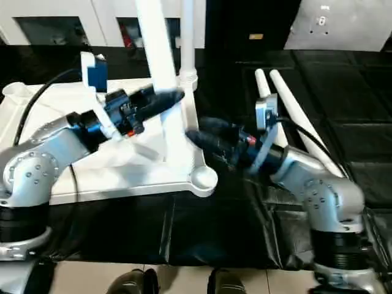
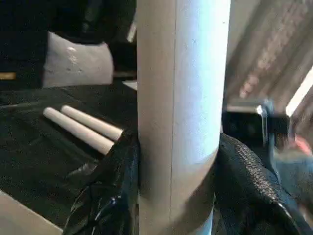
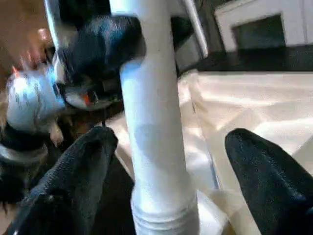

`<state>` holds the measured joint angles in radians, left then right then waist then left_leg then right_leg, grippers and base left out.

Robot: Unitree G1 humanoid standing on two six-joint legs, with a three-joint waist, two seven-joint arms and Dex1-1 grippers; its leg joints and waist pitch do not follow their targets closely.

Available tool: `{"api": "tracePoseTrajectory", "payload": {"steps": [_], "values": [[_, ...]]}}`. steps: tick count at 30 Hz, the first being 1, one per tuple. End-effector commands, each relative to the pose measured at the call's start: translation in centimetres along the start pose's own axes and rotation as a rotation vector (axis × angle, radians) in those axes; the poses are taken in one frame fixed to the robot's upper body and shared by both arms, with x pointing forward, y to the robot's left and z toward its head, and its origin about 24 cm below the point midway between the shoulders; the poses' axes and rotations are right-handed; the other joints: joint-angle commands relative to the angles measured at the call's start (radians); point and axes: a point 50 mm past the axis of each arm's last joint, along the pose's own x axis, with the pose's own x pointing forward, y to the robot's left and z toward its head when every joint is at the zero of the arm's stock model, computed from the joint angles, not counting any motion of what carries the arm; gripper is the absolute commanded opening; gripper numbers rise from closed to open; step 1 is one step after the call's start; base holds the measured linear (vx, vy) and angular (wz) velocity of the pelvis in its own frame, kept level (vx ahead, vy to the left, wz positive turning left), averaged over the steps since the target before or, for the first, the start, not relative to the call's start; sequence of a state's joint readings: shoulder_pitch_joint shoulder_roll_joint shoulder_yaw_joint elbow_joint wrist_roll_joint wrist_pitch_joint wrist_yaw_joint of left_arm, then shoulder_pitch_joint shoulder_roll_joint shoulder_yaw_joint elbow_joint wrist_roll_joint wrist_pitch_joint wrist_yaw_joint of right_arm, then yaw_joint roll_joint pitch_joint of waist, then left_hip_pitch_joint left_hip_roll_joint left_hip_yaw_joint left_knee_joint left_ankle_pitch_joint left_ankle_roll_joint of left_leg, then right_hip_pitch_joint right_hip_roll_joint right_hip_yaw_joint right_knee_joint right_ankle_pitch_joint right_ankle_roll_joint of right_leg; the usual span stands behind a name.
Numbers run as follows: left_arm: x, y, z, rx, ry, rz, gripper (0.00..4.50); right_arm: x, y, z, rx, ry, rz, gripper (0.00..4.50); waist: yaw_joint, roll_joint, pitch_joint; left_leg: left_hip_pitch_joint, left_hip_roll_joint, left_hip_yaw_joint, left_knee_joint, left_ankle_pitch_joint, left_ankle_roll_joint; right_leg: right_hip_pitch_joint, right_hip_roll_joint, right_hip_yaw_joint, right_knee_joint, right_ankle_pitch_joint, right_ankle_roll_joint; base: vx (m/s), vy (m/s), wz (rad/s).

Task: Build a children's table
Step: Pick table leg

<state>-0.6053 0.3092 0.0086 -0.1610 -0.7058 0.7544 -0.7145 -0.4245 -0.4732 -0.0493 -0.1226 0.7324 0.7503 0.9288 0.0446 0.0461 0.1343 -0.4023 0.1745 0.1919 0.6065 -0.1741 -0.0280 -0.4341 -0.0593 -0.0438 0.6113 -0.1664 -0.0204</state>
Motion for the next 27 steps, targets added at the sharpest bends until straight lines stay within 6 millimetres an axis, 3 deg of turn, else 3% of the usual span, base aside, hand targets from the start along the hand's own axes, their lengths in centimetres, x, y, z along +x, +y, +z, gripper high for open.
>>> {"api": "tracePoseTrajectory", "payload": {"steps": [1, 9, 18, 27], "values": [[0.6, -0.7, 0.5, 0.083, 0.015, -0.067, 1.88, 0.5, 0.3, 0.1, -0.054, 0.051, 0.038, 3.95, 0.004, -0.02, -0.09, 0.021, 0.038, -0.02, -0.055, -0.064, 0.093, 0.069, -0.066, 0.041, -0.071, -0.22, -0.194, 0.0, 0.0, 0.0], [1.6, -1.9, 0.8, 0.141, 0.008, -0.21, 1.88, 1.0, 0.5, -0.3, -0.089, 0.151, 0.126, 3.95, 0.011, -0.025, -0.095, 0.018, 0.039, -0.019, -0.052, -0.046, 0.108, 0.072, -0.067, 0.042, -0.063, -0.164, -0.223, 0.0, 0.0, 0.0], [2.6, -2.4, 0.4, 0.186, 0.032, -0.262, 1.88, 2.1, 0.4, -0.7, -0.121, 0.171, 0.163, 3.95, 0.012, -0.028, -0.094, 0.018, 0.04, -0.018, -0.051, -0.055, 0.101, 0.073, -0.067, 0.043, -0.063, -0.182, -0.219, 0.0, 0.0, 0.0], [2.6, -2.2, 0.3, 0.197, 0.042, -0.263, 1.88, 2.3, 0.3, -1.1, -0.138, 0.185, 0.173, 3.13, 0.012, -0.025, -0.094, 0.019, 0.04, -0.019, -0.051, -0.06, 0.103, 0.073, -0.066, 0.043, -0.064, -0.179, -0.225, 0.0, 0.0, 0.0]]}}
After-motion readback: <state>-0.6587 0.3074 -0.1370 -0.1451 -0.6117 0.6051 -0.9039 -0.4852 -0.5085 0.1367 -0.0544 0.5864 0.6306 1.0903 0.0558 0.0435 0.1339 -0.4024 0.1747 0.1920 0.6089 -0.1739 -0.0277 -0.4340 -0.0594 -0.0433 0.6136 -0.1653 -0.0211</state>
